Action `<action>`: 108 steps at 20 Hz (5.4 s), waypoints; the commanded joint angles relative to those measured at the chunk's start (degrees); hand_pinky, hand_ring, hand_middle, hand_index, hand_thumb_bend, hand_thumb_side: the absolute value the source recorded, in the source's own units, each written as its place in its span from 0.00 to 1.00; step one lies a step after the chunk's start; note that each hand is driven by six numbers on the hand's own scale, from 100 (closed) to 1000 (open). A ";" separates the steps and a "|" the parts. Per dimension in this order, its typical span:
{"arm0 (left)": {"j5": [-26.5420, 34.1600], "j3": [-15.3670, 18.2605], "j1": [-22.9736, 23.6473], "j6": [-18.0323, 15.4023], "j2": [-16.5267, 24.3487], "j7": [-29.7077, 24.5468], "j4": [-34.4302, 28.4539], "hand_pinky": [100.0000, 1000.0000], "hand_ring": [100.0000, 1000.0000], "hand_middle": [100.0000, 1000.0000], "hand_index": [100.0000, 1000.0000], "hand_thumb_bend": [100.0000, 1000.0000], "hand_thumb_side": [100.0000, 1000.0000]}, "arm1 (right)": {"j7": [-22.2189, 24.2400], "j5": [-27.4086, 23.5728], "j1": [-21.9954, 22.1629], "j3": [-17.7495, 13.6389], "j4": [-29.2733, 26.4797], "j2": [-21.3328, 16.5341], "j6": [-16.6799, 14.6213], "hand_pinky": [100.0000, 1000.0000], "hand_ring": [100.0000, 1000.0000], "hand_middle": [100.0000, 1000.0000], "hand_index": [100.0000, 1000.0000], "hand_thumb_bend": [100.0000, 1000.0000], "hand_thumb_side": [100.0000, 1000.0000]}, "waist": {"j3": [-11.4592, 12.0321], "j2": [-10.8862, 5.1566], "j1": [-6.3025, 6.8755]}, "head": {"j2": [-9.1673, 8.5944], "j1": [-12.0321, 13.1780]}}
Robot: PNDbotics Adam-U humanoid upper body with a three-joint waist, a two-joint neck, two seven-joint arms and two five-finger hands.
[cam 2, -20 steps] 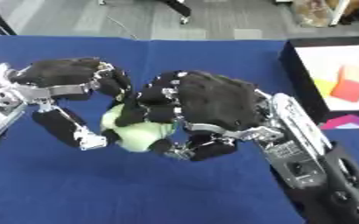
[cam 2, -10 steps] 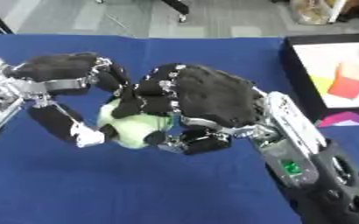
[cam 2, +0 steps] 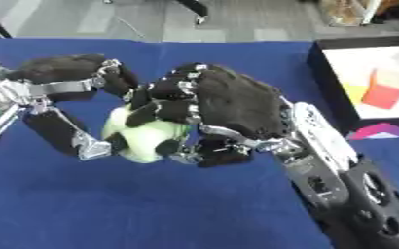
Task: Pick up the objects with one hand, pass them to the other hand, and then place them into the box on the other side of the table.
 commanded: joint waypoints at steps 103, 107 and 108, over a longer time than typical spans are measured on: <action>11.27 41.51 32.18 9.66 -17.90 36.22 -11.12 0.75 0.61 0.57 0.73 0.00 0.90 | -12.74 -37.98 30.82 -41.71 -10.43 -2.98 26.00 0.93 0.86 0.52 1.00 0.00 0.48 | 2.36 -1.55 -0.12 | 3.77 -0.45; 10.78 41.39 32.90 10.17 -19.40 35.81 -11.12 0.75 0.61 0.57 0.72 0.00 0.91 | -12.73 -37.56 31.37 -41.79 -10.26 -2.71 26.37 0.93 0.86 0.52 1.00 0.00 0.48 | 2.54 -1.67 -0.04 | 4.53 -1.20; 10.73 41.38 33.02 10.34 -19.71 35.73 -11.12 0.75 0.61 0.57 0.72 0.00 0.91 | -12.66 -37.41 31.39 -41.77 -10.24 -2.67 26.35 0.93 0.86 0.52 1.00 0.00 0.48 | 2.56 -1.70 -0.02 | 4.59 -1.30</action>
